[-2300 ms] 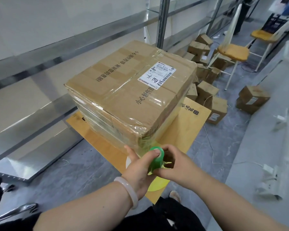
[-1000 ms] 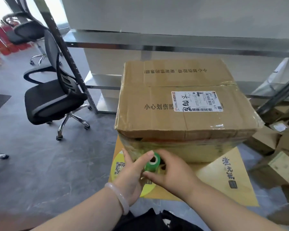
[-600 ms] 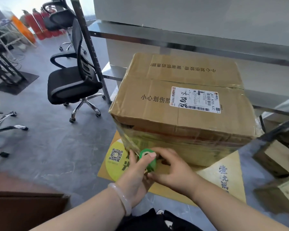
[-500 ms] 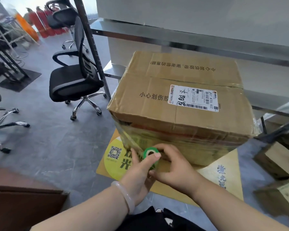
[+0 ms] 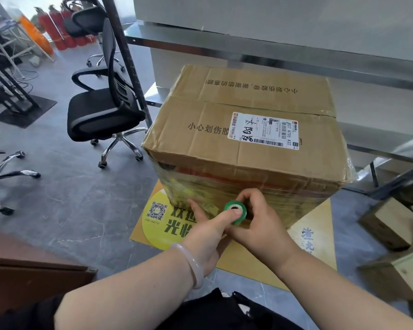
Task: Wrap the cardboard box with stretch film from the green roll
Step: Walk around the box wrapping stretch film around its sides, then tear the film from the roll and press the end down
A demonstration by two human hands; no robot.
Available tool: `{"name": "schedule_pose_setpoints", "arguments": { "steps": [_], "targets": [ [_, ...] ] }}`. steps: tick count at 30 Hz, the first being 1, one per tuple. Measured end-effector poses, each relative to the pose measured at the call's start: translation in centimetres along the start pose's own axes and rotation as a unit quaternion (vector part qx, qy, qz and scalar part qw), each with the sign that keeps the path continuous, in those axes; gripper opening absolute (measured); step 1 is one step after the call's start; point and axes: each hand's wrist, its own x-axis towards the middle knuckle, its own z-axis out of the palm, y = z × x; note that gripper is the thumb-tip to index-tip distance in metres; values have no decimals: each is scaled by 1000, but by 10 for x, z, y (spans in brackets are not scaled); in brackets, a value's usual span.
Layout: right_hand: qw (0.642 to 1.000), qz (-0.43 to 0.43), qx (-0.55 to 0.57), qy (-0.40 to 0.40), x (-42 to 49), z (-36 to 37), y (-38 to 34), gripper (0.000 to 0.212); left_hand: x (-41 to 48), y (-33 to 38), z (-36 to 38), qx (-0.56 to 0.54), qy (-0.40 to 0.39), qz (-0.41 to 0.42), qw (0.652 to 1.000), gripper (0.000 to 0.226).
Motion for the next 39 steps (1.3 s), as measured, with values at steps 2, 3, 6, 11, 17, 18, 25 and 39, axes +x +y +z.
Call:
{"name": "schedule_pose_setpoints", "arguments": {
  "steps": [2,3,6,11,17,18,25,39],
  "targets": [
    [999,-29,-13,-5,-1,1,1,42,0,1,2,-4,-4,-2,1000,138],
    [998,-53,-25,-4,-1,1,1,45,0,2,3,-7,-8,0,1000,133],
    [991,-115,-59,19,1,2,-1,46,3,3,5,-11,-5,4,1000,111],
    [992,-106,-62,42,8,9,-2,35,5,7,4,3,-12,-12,1000,139],
    [989,-141,-43,11,12,10,-10,28,-1,17,-17,104,-75,-37,991,146],
    [990,-138,-38,14,12,8,-11,23,-5,20,-23,113,-88,-41,989,144],
    [995,-89,-19,52,16,7,-14,26,-21,55,-83,348,-13,10,937,76],
    [976,-94,-176,87,17,12,-16,25,6,98,-57,752,-21,510,417,34]
  ]
}}
